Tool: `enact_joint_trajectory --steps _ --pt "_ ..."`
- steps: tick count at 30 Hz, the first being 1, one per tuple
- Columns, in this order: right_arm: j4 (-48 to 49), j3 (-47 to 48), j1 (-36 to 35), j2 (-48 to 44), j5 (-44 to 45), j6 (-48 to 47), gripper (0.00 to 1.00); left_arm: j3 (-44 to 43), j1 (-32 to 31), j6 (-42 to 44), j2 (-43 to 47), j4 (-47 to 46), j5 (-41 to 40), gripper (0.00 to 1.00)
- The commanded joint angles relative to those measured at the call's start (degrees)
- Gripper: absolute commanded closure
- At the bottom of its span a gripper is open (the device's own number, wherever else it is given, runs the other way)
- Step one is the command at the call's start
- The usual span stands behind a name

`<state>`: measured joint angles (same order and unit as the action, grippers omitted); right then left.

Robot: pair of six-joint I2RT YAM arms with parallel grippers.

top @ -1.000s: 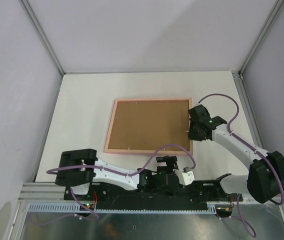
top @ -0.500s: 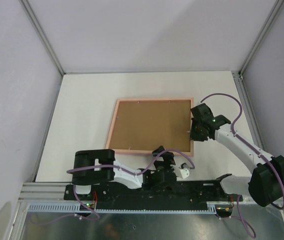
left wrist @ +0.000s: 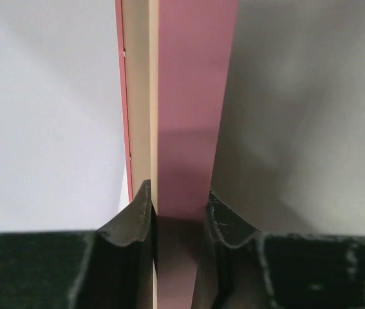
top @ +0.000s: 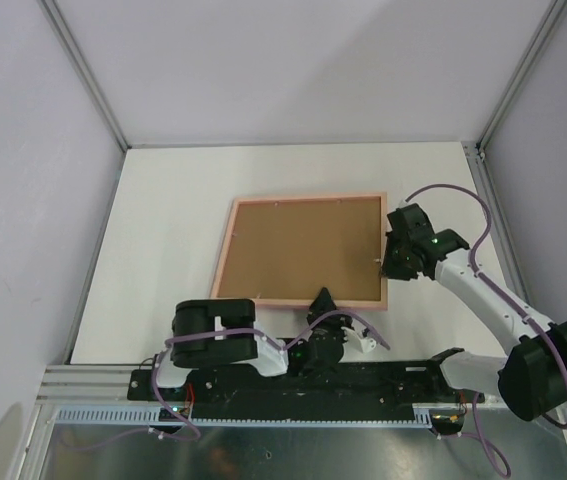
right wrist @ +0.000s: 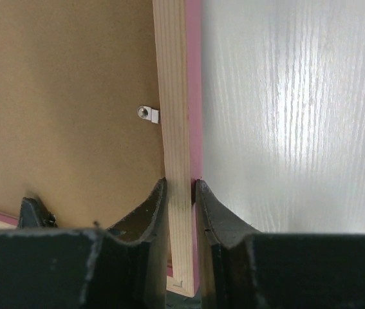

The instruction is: Put the photo into the frame

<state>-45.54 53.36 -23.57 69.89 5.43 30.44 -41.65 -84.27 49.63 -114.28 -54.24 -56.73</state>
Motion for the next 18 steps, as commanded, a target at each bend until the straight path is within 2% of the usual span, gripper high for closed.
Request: enact_joint_trajectory --steps 1,2,7,9,13,18 --pt "1.3 3.7 0.8 -3.1 -1.5 -0.3 0.99 -0.8 1.0 5.2 0.1 -11.8 -2.5 0.93" --pt "1.2 3.8 0.8 -3.4 -1.5 -0.3 0.95 -0.9 1.1 6.1 0.2 -12.7 -2.7 0.96" --pt "1.2 5.5 1.1 -6.6 1.0 0.5 0.43 -1.4 2.9 10.2 3.5 -15.8 -2.6 1.0" --pt "1.7 6.8 1.5 -9.2 2.7 0.9 0.31 -2.1 4.0 11.7 5.7 -16.0 -2.2 1.0" --pt "4.4 9.5 1.8 -15.1 6.5 2.0 0.18 -4.7 6.4 15.1 10.1 -16.0 -0.8 1.0" --pt "6.6 11.6 2.0 -20.2 12.2 3.8 0.14 -11.3 9.1 19.1 15.2 -14.2 1.7 1.0"
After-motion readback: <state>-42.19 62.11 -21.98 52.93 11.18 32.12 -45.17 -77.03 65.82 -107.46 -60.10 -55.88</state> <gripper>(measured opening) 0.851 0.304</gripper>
